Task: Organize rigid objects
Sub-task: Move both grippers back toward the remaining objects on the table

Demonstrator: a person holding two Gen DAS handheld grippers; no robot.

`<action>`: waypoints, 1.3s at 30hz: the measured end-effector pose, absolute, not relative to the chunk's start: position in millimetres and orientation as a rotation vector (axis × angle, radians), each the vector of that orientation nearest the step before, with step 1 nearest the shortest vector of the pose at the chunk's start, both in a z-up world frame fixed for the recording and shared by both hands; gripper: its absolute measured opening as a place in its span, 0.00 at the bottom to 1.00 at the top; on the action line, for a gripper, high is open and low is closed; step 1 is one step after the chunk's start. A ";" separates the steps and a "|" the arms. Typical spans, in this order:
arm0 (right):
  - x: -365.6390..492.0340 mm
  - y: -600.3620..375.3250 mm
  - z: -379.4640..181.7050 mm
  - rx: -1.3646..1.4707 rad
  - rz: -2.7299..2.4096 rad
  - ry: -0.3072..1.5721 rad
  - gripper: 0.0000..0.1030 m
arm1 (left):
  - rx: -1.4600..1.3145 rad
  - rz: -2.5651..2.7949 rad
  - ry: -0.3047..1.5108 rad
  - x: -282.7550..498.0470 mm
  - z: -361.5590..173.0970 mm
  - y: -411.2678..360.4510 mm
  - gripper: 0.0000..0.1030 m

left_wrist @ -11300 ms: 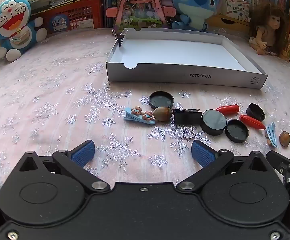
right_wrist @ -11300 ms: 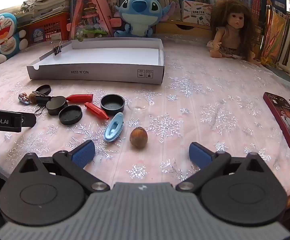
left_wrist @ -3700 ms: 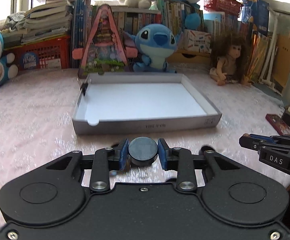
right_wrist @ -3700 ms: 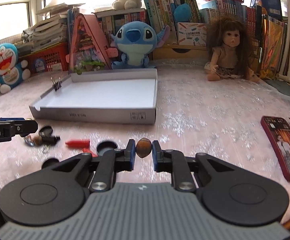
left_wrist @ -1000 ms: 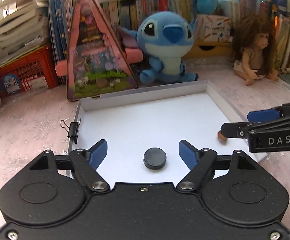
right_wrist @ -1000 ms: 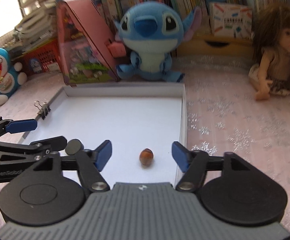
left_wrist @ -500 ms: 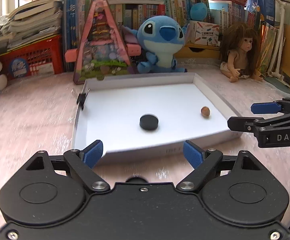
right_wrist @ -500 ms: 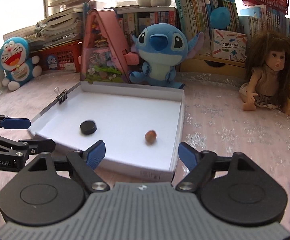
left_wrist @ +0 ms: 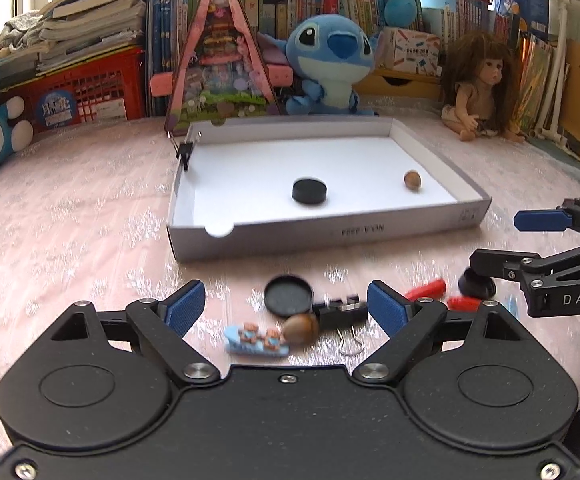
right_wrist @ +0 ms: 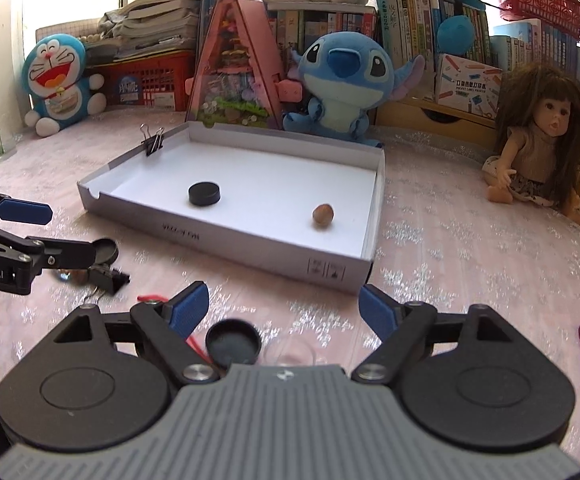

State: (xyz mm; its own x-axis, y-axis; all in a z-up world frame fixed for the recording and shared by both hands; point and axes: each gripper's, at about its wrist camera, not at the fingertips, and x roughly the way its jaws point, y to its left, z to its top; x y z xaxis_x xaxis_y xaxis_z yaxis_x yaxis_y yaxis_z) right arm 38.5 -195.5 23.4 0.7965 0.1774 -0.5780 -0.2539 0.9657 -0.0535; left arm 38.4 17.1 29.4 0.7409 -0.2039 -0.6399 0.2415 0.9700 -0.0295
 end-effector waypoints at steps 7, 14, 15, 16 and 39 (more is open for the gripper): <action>30.0 -191.7 13.3 -0.150 0.221 0.618 0.87 | 0.057 -0.244 0.702 32.1 21.8 11.4 0.85; 25.0 -195.7 8.8 -0.138 0.207 0.621 0.87 | 0.053 -0.223 0.717 27.7 14.2 13.8 0.85; 24.8 -196.2 8.2 -0.135 0.206 0.622 0.87 | 0.052 -0.219 0.718 27.4 13.7 14.5 0.85; 24.6 -196.2 7.5 -0.134 0.207 0.622 0.87 | 0.050 -0.215 0.718 27.2 13.3 14.9 0.85; 16.4 -213.5 15.2 -0.139 0.150 0.577 0.86 | 0.092 -0.152 0.695 22.8 13.3 37.4 0.71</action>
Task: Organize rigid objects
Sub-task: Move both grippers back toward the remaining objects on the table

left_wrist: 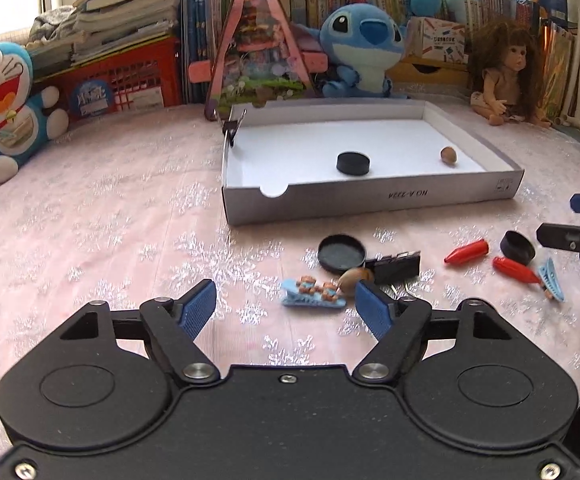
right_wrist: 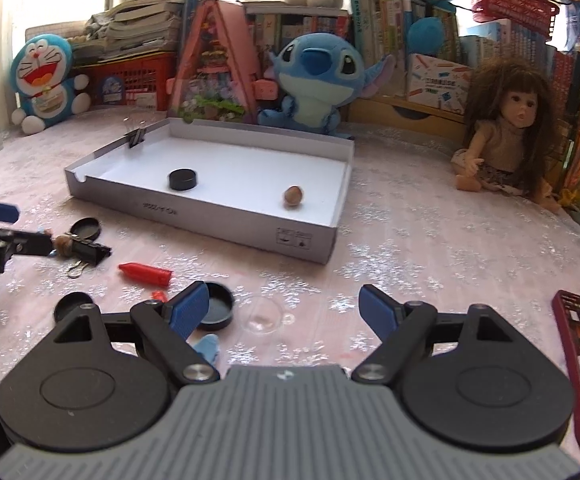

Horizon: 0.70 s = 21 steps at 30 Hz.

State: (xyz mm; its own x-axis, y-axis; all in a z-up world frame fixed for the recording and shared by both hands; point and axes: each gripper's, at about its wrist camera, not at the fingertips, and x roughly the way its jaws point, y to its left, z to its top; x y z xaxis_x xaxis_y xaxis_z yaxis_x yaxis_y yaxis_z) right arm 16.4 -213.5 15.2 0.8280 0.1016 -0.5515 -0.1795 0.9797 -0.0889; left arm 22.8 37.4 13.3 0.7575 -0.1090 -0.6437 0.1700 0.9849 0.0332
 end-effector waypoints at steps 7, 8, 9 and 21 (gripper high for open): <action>13.8 -210.3 9.1 -0.193 0.126 0.576 0.86 | 0.083 -0.165 0.711 24.7 6.3 33.7 0.63; 13.3 -209.6 8.0 -0.209 0.113 0.571 0.86 | 0.080 -0.165 0.710 24.7 5.8 33.4 0.62; 12.8 -209.4 7.2 -0.223 0.104 0.569 0.86 | 0.078 -0.165 0.708 24.7 5.6 33.2 0.62; 11.5 -206.6 2.1 -0.224 0.132 0.587 0.86 | 0.083 -0.162 0.692 24.7 3.5 30.4 0.56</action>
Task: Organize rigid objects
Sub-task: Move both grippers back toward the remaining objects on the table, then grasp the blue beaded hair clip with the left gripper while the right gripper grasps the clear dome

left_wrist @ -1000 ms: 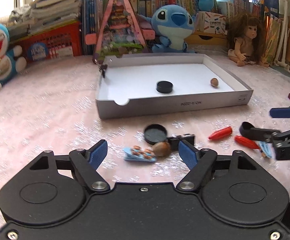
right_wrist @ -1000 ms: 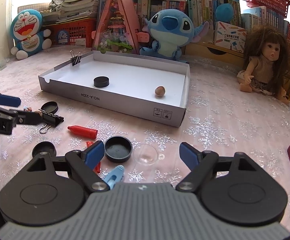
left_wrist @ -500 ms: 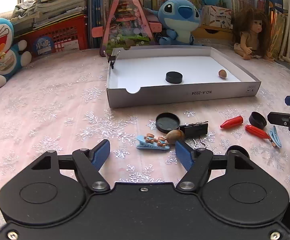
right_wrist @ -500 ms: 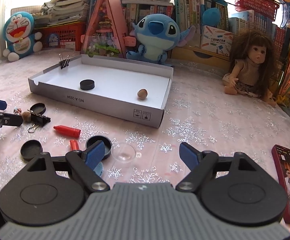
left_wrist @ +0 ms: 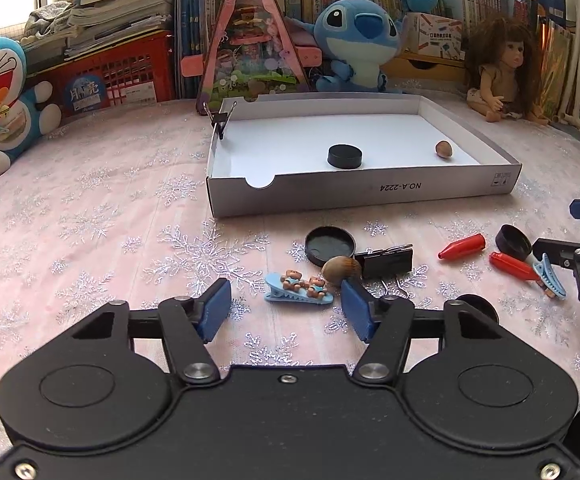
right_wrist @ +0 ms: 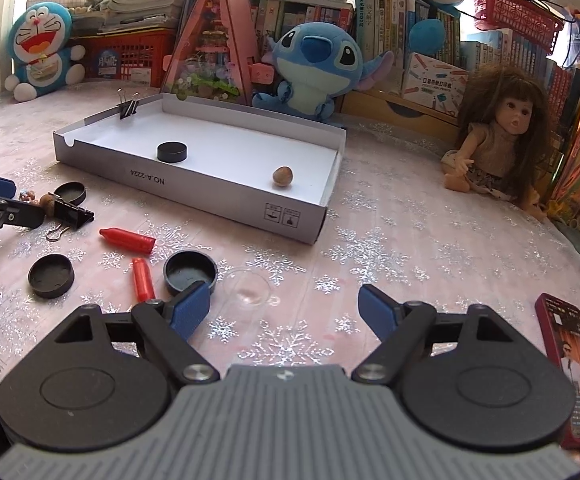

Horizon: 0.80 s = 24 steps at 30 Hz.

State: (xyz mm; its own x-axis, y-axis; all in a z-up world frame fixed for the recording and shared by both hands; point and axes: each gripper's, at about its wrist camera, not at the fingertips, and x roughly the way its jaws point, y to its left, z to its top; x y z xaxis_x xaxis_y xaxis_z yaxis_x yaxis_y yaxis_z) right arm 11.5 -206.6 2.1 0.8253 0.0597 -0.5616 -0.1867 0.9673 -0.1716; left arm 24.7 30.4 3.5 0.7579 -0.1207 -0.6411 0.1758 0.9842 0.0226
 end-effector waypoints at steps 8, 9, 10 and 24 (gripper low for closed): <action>16.6 -206.2 -3.5 -0.203 0.124 0.603 0.81 | 0.092 -0.162 0.681 24.2 2.4 28.7 0.50; 16.7 -206.0 -3.6 -0.204 0.122 0.601 0.81 | 0.094 -0.162 0.680 24.4 2.3 28.5 0.50; 16.6 -205.7 -3.8 -0.207 0.123 0.598 0.80 | 0.096 -0.162 0.679 24.5 2.3 28.2 0.50; 11.5 -196.5 -1.6 -0.168 0.202 0.610 0.37 | 0.138 -0.184 0.651 15.9 3.2 17.3 0.34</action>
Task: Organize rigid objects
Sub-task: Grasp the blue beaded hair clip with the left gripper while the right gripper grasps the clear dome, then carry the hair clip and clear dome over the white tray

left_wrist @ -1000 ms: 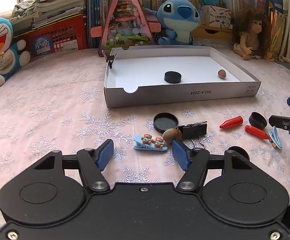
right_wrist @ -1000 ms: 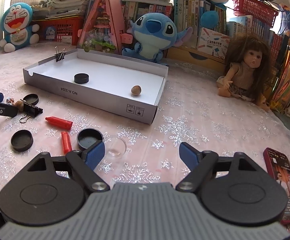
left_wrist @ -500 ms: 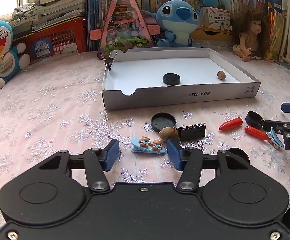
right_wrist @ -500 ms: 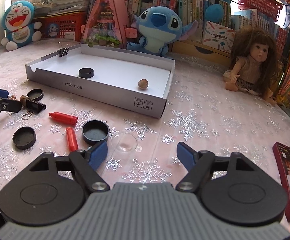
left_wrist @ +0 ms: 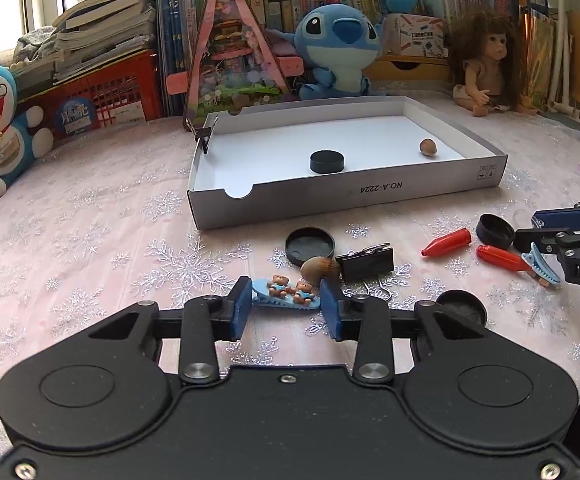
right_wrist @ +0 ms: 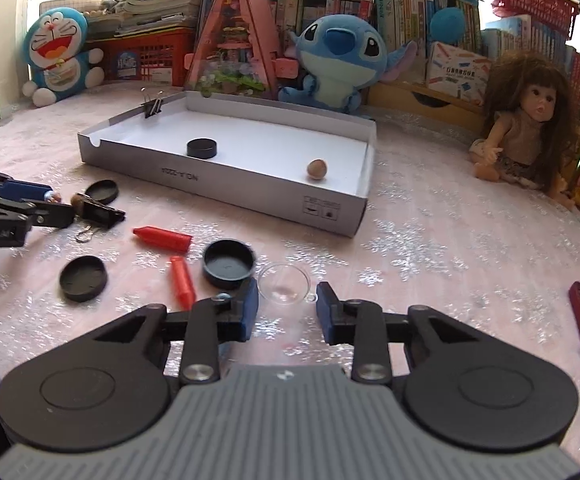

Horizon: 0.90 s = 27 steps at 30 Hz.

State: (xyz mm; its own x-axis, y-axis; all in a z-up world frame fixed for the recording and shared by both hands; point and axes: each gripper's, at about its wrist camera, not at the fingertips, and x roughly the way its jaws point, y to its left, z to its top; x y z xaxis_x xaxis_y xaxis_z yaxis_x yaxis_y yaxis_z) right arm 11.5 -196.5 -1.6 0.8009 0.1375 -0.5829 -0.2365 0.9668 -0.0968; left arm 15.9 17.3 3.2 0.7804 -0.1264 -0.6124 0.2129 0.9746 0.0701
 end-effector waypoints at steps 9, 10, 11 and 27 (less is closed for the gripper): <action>16.9 -203.8 13.8 -0.141 0.180 0.586 0.37 | 0.087 -0.169 0.624 22.3 24.1 26.9 0.34; 18.4 -204.8 16.1 -0.137 0.175 0.581 0.37 | 0.075 -0.170 0.622 24.6 27.5 28.3 0.34; 19.9 -206.1 18.3 -0.136 0.172 0.577 0.37 | 0.064 -0.172 0.621 27.4 30.4 29.1 0.34; 72.0 -195.5 42.5 -0.106 0.160 0.525 0.37 | 0.020 -0.162 0.606 92.9 53.1 12.8 0.34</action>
State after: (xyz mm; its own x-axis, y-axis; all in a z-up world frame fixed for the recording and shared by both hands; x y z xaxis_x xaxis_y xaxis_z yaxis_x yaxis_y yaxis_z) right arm 72.0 -195.5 42.5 0.8535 0.1248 -0.5059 -0.1789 0.9821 -0.0597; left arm 92.9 12.8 53.1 0.8095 -0.1459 -0.5687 0.1575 0.9871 -0.0290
